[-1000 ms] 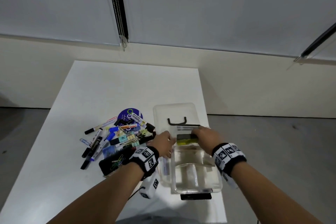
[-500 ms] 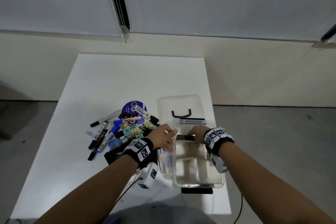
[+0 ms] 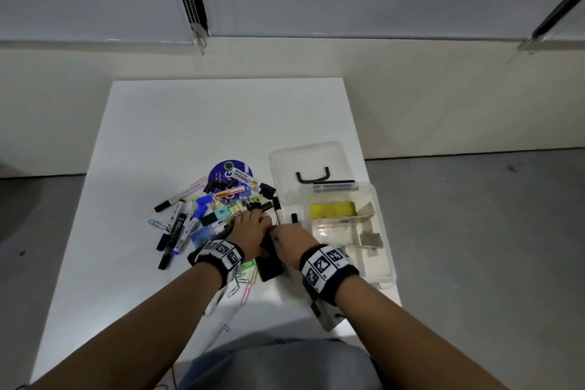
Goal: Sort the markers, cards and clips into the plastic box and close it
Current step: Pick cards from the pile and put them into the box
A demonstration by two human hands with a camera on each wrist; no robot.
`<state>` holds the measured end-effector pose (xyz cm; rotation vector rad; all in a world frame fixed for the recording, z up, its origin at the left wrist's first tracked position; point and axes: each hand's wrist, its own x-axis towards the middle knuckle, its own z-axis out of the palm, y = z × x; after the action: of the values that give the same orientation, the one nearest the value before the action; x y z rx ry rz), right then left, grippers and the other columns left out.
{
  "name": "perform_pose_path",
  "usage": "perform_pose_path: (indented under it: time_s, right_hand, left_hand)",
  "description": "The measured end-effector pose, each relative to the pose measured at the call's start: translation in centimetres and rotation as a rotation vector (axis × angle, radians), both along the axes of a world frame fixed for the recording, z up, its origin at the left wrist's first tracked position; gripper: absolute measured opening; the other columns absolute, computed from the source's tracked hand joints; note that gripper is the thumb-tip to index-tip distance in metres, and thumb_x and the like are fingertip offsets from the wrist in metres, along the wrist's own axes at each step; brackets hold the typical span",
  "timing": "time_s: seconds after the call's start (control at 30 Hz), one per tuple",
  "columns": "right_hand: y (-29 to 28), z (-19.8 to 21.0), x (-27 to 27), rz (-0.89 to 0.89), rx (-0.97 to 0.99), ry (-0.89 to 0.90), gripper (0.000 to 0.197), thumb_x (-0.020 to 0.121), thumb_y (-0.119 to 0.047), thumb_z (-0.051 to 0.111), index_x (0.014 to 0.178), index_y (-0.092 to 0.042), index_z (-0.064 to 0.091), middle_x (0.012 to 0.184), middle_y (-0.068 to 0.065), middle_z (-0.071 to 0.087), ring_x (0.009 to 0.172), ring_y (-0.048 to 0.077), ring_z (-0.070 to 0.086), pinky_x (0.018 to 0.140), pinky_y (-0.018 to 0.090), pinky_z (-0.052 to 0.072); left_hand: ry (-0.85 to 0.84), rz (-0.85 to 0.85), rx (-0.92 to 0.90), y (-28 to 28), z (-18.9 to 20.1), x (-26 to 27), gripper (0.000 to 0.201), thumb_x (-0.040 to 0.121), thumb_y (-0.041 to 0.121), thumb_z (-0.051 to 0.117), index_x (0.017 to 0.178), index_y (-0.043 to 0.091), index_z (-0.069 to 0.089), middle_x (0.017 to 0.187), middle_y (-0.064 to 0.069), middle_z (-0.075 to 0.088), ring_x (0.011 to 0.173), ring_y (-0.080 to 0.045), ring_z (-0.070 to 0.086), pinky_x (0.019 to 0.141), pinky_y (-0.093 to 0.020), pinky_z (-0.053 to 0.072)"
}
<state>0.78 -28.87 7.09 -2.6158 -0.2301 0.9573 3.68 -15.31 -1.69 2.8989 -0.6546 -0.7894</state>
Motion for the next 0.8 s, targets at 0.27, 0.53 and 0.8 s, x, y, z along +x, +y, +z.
perform_pose_path:
  time_s: [0.27, 0.53, 0.8]
  right_hand:
    - [3.5, -5.9, -2.7, -0.125, -0.195, 0.064, 0.046, 0.091, -0.024, 0.058, 0.127, 0.002, 0.047, 0.124, 0.019, 0.057, 0.114, 0.032, 0.06, 0.088, 0.037, 0.05]
    - [4.6, -7.1, -3.9, -0.287, -0.239, 0.031, 0.062, 0.085, -0.03, 0.063, 0.132, -0.001, 0.034, 0.134, 0.018, 0.046, 0.112, 0.034, 0.06, 0.088, 0.041, 0.05]
    - [3.2, 0.9, -1.5, -0.118, -0.194, 0.064, 0.046, 0.086, -0.035, 0.064, 0.118, -0.003, 0.055, 0.116, 0.012, 0.065, 0.105, 0.028, 0.064, 0.085, 0.034, 0.054]
  left_hand:
    - [-0.008, 0.0, -0.183, 2.1, -0.7, 0.3, 0.051, 0.086, 0.023, 0.067, 0.134, 0.022, 0.048, 0.136, -0.009, 0.043, 0.127, -0.028, 0.042, 0.106, -0.041, 0.037]
    - [0.004, 0.073, -0.316, 2.7, -1.5, 0.4, 0.029, 0.092, 0.011, 0.056, 0.119, 0.019, 0.059, 0.12, -0.01, 0.054, 0.111, -0.03, 0.052, 0.091, -0.037, 0.044]
    - [-0.071, 0.234, -0.514, 4.5, -0.4, 1.0, 0.021, 0.097, 0.028, 0.049, 0.11, 0.022, 0.066, 0.105, 0.0, 0.056, 0.096, -0.017, 0.055, 0.083, -0.032, 0.046]
